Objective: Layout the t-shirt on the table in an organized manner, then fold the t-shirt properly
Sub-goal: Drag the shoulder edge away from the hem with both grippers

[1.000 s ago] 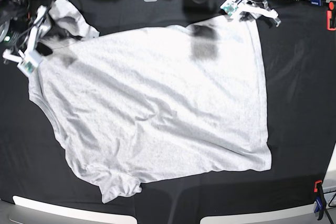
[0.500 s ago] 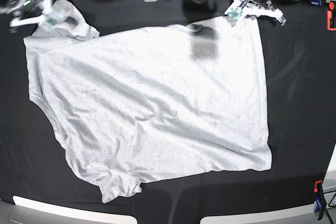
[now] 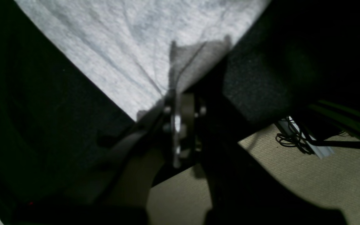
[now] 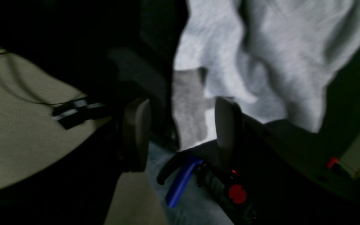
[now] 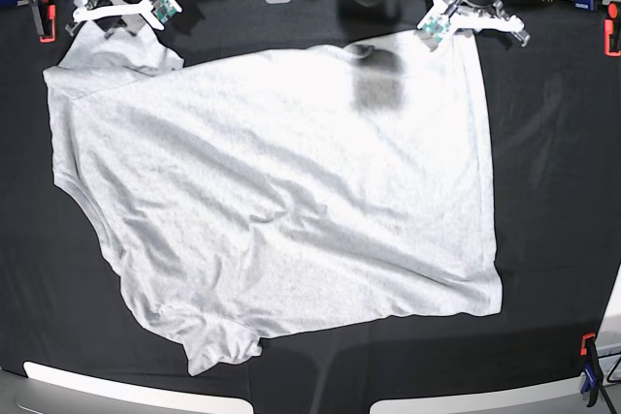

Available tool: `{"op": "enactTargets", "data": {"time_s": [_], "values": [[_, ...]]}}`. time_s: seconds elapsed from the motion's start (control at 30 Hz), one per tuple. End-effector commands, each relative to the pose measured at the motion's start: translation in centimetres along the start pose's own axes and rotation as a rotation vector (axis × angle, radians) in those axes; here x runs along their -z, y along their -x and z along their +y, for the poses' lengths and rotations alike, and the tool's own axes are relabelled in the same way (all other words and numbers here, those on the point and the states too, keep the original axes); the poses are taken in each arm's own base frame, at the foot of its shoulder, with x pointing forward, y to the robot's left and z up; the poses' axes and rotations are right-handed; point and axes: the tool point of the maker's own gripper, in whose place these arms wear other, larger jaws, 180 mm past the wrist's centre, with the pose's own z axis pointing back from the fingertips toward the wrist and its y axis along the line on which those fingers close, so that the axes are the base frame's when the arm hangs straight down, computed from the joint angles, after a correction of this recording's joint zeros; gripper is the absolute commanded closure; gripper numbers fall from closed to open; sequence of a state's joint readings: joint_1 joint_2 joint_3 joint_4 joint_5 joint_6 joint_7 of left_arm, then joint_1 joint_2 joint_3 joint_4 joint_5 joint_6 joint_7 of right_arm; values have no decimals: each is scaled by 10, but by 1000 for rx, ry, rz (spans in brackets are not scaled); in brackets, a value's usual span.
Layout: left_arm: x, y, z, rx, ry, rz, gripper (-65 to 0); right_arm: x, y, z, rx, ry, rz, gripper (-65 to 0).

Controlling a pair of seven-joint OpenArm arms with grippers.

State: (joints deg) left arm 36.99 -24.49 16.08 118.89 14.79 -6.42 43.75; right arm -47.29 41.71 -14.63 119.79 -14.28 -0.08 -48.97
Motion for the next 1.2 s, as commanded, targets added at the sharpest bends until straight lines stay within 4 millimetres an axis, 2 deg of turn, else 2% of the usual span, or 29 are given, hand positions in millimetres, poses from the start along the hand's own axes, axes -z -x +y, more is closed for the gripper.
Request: {"op": "enactTargets", "data": {"time_s": [0.0, 0.17, 0.27, 0.47, 0.57, 0.7, 0.83, 0.97, 1.17], "values": [[-4, -12, 6, -12, -21, -52, 0, 1, 2, -6, -7, 22, 4, -319], [-4, -12, 6, -11, -21, -52, 0, 18, 29, -25, -8, 116, 101, -319], [-4, -12, 6, -11, -21, -52, 0, 22, 45, -35, -24, 170, 171, -319], [-4, -12, 6, -11, -21, -52, 0, 24, 50, -35, -29, 174, 186, -314], [-4, -12, 6, -11, -21, -52, 0, 24, 50, -36, -29, 175, 186, -216], [-4, -12, 6, -10, -22, -51, 0, 24, 50, -36, -28, 177, 185, 0], [-5, -7, 7, -9, -25, -22, 0, 22, 49, -42, -58, 213, 187, 0], [-13, 2, 11, -14, -37, 68, 0, 17, 52, -34, -70, 192, 187, 0], [-24, -16, 17, -17, -56, 16, 0, -8, 47, -29, -139, 237, 140, 0]]}}
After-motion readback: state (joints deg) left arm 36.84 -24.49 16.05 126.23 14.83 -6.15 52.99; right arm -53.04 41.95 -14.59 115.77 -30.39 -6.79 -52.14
